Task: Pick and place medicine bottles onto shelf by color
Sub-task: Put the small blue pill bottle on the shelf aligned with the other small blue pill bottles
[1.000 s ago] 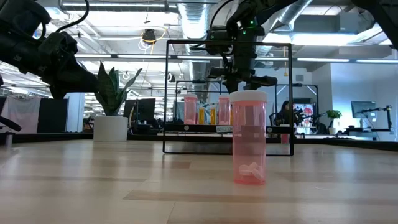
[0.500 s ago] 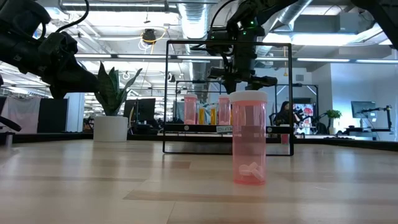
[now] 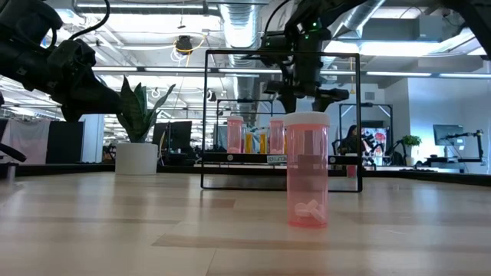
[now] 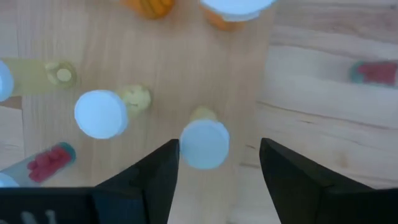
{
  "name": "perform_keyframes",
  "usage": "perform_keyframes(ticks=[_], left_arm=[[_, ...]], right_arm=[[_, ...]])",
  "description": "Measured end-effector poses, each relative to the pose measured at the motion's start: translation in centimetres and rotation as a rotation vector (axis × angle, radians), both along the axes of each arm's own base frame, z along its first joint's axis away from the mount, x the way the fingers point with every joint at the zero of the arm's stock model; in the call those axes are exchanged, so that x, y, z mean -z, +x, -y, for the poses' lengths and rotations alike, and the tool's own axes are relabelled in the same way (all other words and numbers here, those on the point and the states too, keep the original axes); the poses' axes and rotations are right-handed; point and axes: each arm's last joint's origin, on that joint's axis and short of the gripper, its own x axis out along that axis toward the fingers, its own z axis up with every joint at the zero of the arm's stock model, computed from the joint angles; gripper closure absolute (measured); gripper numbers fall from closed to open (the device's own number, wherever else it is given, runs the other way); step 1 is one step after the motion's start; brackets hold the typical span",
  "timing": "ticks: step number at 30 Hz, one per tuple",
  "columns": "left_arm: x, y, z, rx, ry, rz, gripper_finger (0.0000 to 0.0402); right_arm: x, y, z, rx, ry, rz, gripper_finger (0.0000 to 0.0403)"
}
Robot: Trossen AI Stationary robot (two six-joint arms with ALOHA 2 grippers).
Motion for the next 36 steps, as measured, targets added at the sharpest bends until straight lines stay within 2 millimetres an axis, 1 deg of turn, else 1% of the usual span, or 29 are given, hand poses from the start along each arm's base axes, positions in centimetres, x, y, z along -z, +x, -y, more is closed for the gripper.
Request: perform_keyframes(ticks=[6, 10, 13, 16, 19, 23, 25, 27, 30, 36], left_arm=[[0.0, 0.0, 0.0, 0.000, 0.000, 0.000, 0.0274], [0.0, 0.0, 0.0, 0.002, -0.001, 0.000, 0.0274], [0.0, 0.0, 0.0, 0.002, -0.001, 0.000, 0.0274], [0.0, 0.0, 0.0, 0.001, 0.000, 0.000, 0.0274], [0.0, 0.0, 0.0, 0.001, 0.000, 0.000, 0.0274], [0.0, 0.0, 0.0, 0.000, 0.000, 0.000, 0.0274], [0.0, 0.0, 0.0, -0.001, 0.000, 0.000, 0.0274], [0.0, 0.0, 0.0, -0.001, 0.000, 0.000, 0.0274], [0.0, 0.0, 0.0, 0.000, 0.000, 0.000, 0.0274], [0.0, 0.0, 0.0, -0.001, 0.000, 0.000, 0.0274]], right_arm=[[-1.9, -1.3, -0.4, -0.012, -0.004, -0.002, 0.0158], [-2.5, -2.4, -0.7, -0.007, -0.012, 0.014, 0.0158], [-1.9, -3.8, -1.1, 0.015, -0.022, 0.048, 0.0158], [-1.4, -6.0, -1.5, 0.079, -0.027, 0.093, 0.0158], [-1.1, -8.6, -1.6, 0.174, -0.046, 0.121, 0.0158], [-0.3, -11.1, -1.2, 0.343, -0.084, 0.097, 0.0158], [0.4, -11.9, -0.6, 0.419, -0.076, 0.073, 0.0158], [0.8, -12.5, 0.1, 0.460, -0.070, 0.063, 0.0158], [1.2, -13.1, 1.2, 0.504, -0.082, 0.085, 0.0158], [2.4, -14.2, 2.3, 0.561, -0.071, 0.099, 0.0158]])
